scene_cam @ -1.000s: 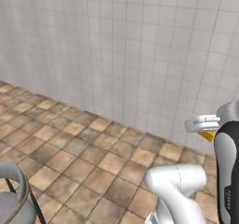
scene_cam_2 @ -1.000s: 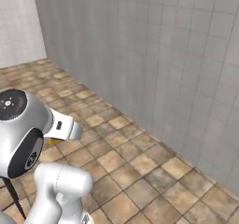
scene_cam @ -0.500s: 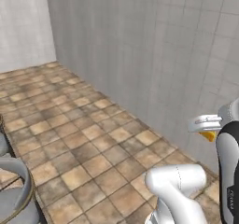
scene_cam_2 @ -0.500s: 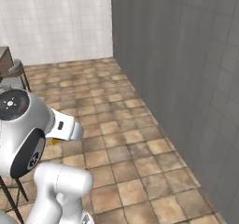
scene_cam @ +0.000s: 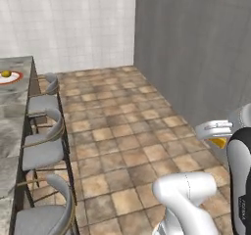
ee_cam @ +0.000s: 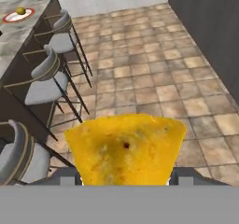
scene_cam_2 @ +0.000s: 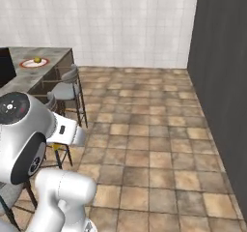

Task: Take the cheese, fish, and lemon from the fridge and place them on the plate on the dining counter to create an appetizer plate.

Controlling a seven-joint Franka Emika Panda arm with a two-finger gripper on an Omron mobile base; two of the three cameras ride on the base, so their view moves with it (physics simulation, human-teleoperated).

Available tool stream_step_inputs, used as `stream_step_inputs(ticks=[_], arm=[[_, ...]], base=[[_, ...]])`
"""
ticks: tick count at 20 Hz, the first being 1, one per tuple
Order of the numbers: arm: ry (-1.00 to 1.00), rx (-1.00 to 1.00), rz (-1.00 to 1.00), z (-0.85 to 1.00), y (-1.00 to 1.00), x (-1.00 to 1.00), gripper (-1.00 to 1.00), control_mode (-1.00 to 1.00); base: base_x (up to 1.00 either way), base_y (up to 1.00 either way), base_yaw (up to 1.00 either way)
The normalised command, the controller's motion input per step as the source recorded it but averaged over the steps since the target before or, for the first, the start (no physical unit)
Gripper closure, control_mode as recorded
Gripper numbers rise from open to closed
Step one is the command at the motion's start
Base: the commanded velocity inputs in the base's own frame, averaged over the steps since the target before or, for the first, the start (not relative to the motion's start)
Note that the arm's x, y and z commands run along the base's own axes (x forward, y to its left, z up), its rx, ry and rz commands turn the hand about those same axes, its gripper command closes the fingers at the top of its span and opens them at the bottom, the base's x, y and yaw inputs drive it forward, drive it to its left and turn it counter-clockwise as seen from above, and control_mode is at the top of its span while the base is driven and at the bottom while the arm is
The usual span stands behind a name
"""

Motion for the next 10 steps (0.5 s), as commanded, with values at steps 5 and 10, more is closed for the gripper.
stream_step_inputs(ticks=[5, 10], arm=[[0.0, 0.0, 0.0, 0.0, 0.0, 0.0, 1.0, 1.0], [0.0, 0.0, 0.0, 0.0, 0.0, 0.0, 1.0, 1.0]], base=[[1.0, 0.0, 0.57], [1.0, -0.07, 0.54]])
